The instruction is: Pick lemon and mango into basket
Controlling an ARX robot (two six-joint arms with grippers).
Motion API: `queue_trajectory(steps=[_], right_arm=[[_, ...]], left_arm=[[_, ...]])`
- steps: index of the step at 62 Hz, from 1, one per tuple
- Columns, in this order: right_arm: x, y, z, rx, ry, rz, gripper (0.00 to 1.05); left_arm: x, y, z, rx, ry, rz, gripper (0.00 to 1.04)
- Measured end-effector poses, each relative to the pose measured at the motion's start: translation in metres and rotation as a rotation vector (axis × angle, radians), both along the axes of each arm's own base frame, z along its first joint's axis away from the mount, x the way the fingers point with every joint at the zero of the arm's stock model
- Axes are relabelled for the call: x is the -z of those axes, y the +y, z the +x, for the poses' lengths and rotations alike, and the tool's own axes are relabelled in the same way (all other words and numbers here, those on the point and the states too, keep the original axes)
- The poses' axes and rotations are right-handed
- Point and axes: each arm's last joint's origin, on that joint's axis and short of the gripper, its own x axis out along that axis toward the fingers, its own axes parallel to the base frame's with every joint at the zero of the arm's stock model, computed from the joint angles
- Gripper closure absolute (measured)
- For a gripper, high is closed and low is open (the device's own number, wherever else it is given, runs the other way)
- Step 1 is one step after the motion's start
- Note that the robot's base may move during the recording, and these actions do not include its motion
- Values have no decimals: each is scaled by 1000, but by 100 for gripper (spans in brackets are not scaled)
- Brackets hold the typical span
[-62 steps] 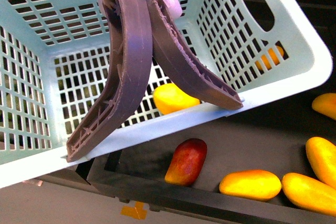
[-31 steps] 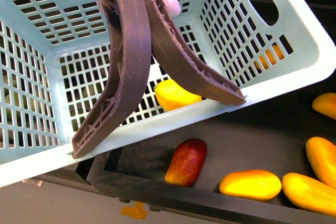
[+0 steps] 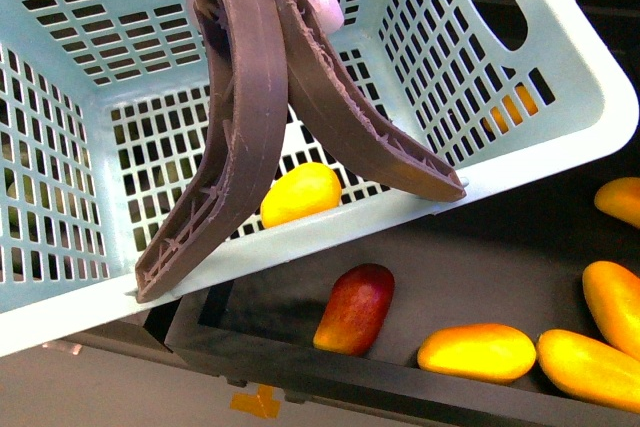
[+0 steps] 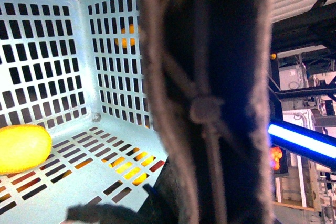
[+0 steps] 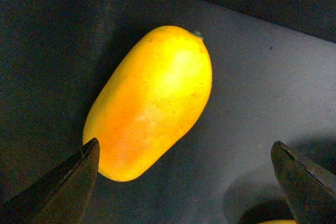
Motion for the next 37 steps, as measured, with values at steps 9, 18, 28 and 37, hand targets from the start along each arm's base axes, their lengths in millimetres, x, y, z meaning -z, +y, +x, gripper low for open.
queue_trajectory(steps=[9,18,28,37], right_arm=[[8,-2,10,1,8,-1,9],[19,-4,21,0,20,-2,9],[26,-5,30,-3,28,-5,9],[33,-4,37,-13,46,-5,9]], left_arm=[[0,0,0,-1,0,1,101],[0,0,0,-1,0,1,101],[0,0,0,-1,0,1,101],[0,0,0,0,0,0,101]])
